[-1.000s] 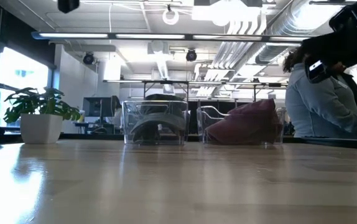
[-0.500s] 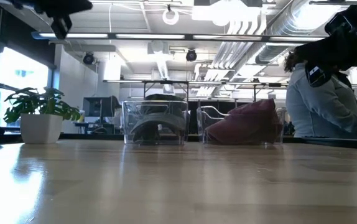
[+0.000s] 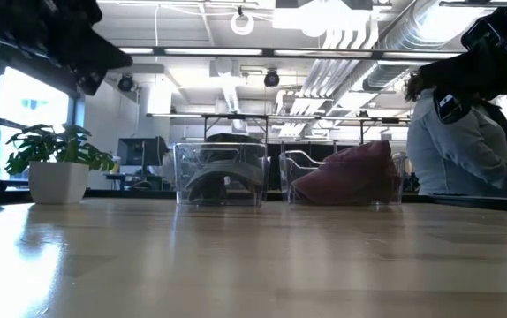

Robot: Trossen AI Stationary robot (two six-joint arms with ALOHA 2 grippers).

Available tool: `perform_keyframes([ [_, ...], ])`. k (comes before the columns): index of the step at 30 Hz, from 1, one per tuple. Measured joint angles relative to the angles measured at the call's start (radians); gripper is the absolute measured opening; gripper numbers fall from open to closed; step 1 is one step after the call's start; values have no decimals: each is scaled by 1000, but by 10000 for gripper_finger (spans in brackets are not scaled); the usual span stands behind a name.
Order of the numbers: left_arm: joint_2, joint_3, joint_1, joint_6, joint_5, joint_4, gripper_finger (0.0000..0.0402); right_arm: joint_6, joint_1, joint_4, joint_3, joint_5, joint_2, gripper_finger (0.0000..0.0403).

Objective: Pick & Place hat
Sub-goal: Return to Home Position

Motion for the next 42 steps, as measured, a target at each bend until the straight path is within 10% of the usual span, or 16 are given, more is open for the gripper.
perform_keyframes([
  [18, -432, -328, 0, 122, -87, 201, 1, 0, 0, 0, 0, 0, 0, 1],
  [42, -430, -333, -105, 251, 71, 120, 1, 0, 0, 5, 0, 0, 5, 1],
])
